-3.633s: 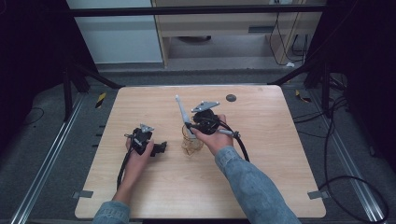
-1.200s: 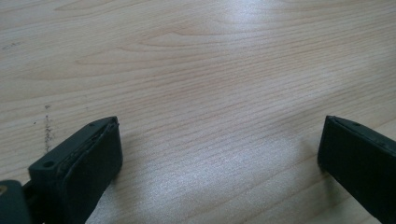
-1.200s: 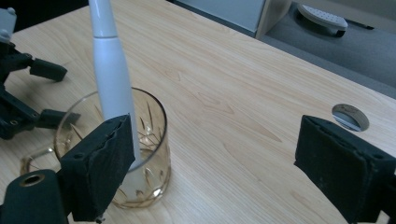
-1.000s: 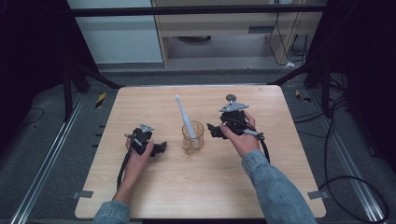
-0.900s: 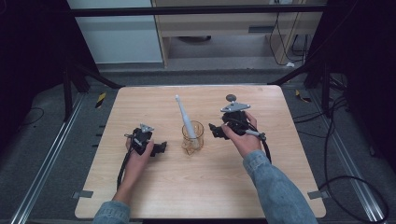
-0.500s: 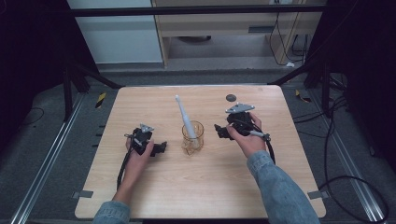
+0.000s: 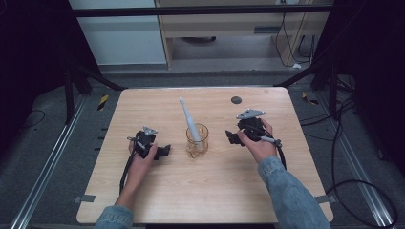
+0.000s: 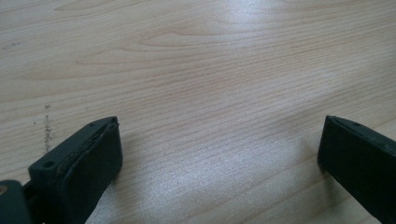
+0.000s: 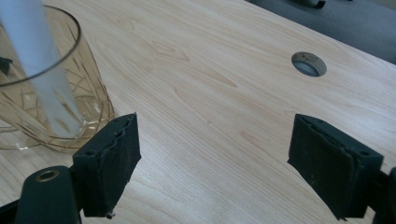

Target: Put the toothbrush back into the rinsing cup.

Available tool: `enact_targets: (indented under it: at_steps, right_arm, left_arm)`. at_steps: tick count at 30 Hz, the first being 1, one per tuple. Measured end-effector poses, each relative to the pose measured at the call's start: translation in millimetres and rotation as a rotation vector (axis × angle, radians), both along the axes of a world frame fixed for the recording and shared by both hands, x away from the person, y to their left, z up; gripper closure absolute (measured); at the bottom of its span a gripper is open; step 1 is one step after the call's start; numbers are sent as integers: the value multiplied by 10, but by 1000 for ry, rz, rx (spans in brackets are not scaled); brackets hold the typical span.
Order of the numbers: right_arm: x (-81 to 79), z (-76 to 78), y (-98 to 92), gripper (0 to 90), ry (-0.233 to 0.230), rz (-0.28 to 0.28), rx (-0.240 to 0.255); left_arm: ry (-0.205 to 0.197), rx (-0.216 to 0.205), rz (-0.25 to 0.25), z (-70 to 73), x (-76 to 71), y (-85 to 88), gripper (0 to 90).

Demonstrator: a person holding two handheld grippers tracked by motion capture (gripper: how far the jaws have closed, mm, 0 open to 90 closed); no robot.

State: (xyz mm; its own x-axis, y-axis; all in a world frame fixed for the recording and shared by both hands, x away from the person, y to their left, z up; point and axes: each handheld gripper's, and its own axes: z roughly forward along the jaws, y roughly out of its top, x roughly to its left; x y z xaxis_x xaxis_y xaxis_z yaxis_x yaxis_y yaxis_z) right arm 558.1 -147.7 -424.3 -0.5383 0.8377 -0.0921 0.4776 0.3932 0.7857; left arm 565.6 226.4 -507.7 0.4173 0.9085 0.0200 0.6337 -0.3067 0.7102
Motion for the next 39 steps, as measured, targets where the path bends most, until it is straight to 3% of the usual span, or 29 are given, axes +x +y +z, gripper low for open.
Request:
enact_targets:
  at_steps: [27,39]
  right_arm:
    - [-7,-373,-474,155,78,-106,-17]
    - [18,-533,-692,151,99,-175,5]
  left_arm:
    - [0,0,0,0,0,0,0]
    - [0,0,0,0,0,0,0]
